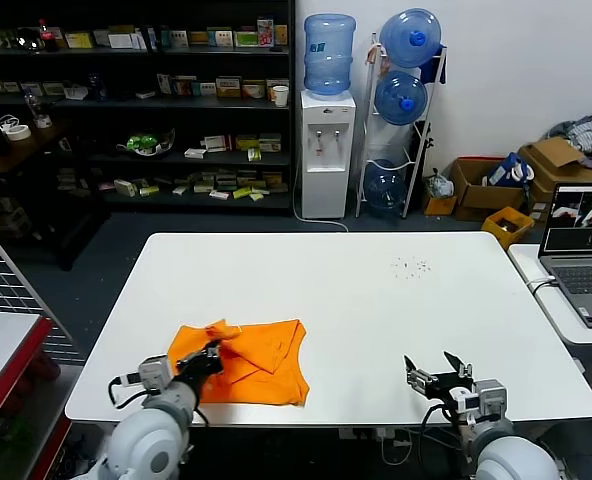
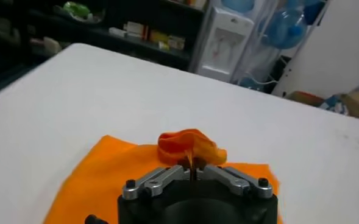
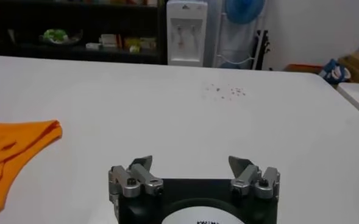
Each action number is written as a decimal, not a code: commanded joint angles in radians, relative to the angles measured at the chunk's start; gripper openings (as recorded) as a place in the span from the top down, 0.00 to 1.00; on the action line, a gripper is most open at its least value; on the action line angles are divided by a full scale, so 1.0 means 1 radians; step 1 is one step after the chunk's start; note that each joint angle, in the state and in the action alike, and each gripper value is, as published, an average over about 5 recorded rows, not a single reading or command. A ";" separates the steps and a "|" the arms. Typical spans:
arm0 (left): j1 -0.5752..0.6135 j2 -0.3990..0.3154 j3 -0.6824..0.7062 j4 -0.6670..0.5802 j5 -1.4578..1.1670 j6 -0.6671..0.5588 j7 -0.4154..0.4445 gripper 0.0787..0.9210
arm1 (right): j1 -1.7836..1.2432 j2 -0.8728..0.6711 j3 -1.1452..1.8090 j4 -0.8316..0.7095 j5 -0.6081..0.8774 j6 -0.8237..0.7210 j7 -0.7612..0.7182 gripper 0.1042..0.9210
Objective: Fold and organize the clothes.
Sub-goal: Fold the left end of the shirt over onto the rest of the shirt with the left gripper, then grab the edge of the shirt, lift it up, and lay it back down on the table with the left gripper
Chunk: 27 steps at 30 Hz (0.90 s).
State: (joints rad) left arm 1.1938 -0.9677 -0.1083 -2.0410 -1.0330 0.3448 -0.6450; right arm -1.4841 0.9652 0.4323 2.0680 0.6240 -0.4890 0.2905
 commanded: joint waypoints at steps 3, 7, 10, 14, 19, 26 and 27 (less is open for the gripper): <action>-0.210 -0.225 0.169 0.111 0.010 0.031 -0.051 0.97 | -0.023 0.010 0.014 -0.001 -0.007 0.000 0.000 0.12; -0.201 -0.219 0.166 0.119 0.019 0.048 -0.036 0.97 | -0.017 0.006 0.011 -0.004 -0.005 0.000 -0.002 0.12; -0.181 -0.204 0.157 0.108 0.018 0.060 -0.020 0.95 | -0.008 0.003 0.005 -0.007 -0.003 0.000 -0.002 0.12; -0.153 -0.175 0.145 0.068 -0.009 0.061 -0.023 0.86 | 0.003 0.001 -0.003 -0.014 -0.001 0.000 -0.002 0.12; -0.114 -0.109 0.093 -0.022 -0.101 0.070 -0.060 0.68 | 0.007 0.000 -0.007 -0.016 0.000 0.000 -0.003 0.12; 0.020 0.105 -0.076 -0.047 -0.134 0.069 0.015 0.45 | 0.016 -0.002 -0.013 -0.025 0.001 0.006 -0.010 0.12; 0.043 0.133 -0.106 -0.032 -0.133 0.068 0.040 0.42 | 0.020 -0.001 -0.017 -0.026 0.001 0.007 -0.010 0.12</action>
State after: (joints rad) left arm 1.0982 -1.0577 -0.0366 -2.0364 -1.1004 0.4069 -0.6803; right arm -1.4742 0.9614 0.4237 2.0464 0.6258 -0.4848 0.2821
